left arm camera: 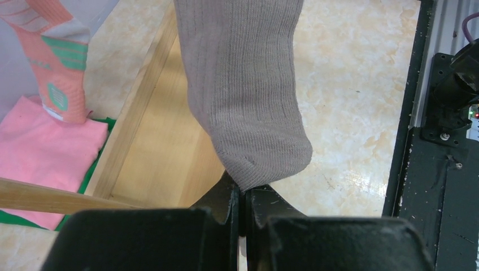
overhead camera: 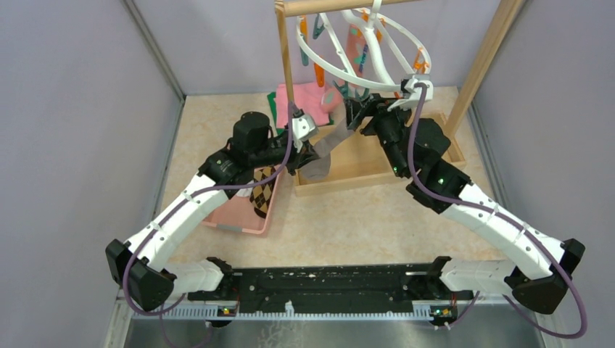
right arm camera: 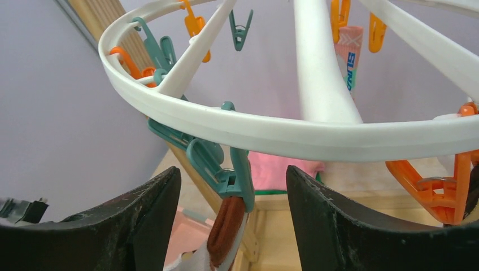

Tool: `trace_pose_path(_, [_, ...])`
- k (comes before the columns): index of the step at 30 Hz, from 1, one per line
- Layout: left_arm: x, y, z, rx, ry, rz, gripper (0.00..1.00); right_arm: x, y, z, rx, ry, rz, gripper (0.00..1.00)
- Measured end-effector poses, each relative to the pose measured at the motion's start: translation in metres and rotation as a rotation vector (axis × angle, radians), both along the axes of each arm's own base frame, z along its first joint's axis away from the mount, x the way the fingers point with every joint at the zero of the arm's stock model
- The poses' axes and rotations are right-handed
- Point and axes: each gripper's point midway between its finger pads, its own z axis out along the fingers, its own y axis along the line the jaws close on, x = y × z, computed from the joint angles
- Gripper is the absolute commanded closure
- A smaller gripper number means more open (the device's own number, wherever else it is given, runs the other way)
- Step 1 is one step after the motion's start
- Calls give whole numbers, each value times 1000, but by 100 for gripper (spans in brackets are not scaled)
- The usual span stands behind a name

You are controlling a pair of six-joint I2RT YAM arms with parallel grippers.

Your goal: Remove the socks clipped to the hanger

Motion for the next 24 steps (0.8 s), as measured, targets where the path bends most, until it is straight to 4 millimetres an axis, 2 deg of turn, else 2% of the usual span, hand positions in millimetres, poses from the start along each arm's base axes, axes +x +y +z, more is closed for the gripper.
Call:
trace_pose_path(4, [-1, 0, -1, 1, 1, -2, 100, 5, -2, 3, -24, -30, -31, 39])
trace_pose_path(9, [-1, 0, -3, 4, 6, -2, 100, 7, -4, 14, -22, -72, -46, 53])
trace_pose_path(12, [-1, -1, -5, 7, 10, -3, 100, 8, -3, 15, -28, -84, -49, 64])
trace_pose_path(16, [-2, -1, -5, 8, 9, -4, 100, 10, -2, 15, -34, -90, -59, 86])
trace_pose_path(19, [-1, 0, -6, 12, 8, 4, 100, 11, -3, 16, -32, -94, -62, 98])
trace_pose_path(24, [0, 10, -19, 47, 18, 48, 100, 11, -3, 16, -26, -91, -61, 100])
